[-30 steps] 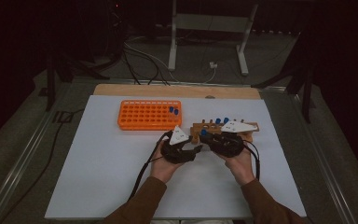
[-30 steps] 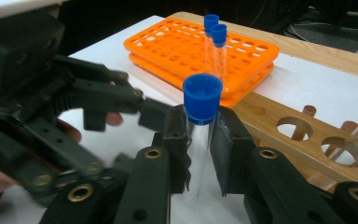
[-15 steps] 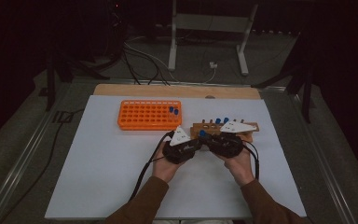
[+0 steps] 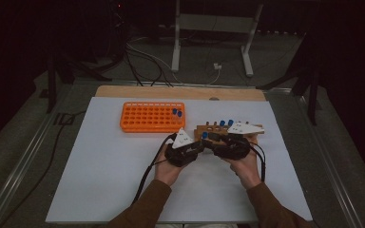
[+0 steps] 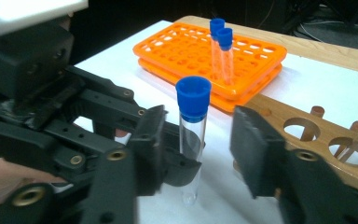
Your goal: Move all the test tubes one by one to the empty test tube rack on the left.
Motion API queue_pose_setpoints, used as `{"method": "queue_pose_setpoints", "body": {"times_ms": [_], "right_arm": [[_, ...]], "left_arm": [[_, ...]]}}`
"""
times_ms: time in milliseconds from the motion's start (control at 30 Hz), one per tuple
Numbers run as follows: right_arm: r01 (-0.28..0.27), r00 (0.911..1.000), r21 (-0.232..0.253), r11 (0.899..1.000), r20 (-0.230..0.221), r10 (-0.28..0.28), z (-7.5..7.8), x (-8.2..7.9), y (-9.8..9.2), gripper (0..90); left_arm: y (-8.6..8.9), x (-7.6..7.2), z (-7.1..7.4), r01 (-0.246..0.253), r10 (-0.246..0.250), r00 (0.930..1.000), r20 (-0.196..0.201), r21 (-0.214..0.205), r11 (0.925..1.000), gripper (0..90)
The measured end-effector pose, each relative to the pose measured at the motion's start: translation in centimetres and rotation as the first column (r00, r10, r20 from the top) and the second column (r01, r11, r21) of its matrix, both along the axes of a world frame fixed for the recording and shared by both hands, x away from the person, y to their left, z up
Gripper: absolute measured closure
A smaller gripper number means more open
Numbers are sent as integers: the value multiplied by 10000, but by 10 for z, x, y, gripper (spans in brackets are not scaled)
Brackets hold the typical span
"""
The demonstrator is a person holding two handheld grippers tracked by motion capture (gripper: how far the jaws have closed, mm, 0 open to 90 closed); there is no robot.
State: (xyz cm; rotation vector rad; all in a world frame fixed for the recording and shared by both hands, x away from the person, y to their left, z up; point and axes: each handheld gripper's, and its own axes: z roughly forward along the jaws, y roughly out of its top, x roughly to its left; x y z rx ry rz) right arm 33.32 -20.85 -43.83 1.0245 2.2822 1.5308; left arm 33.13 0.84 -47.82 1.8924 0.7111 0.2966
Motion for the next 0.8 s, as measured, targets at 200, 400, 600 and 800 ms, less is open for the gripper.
{"method": "queue_pose_setpoints", "body": {"times_ms": [200,400,600,800], "right_arm": [[-96,9997,20,10000,218,96,2,-3,-2,338],[-101,9994,-247,9996,334,110,3,-6,-2,189],[-37,9991,-314,9995,423,50,2,-10,-7,88],[146,9992,-391,9991,371,-132,-3,-11,-19,32]], "left_arm": [[11,4,6,-257,258,9996,74,-168,9995,783],[22,8,10,-491,495,9987,128,-286,9984,783],[33,15,16,-623,631,9979,158,-445,9971,784],[45,23,24,-495,511,9985,170,-819,9954,783]]}}
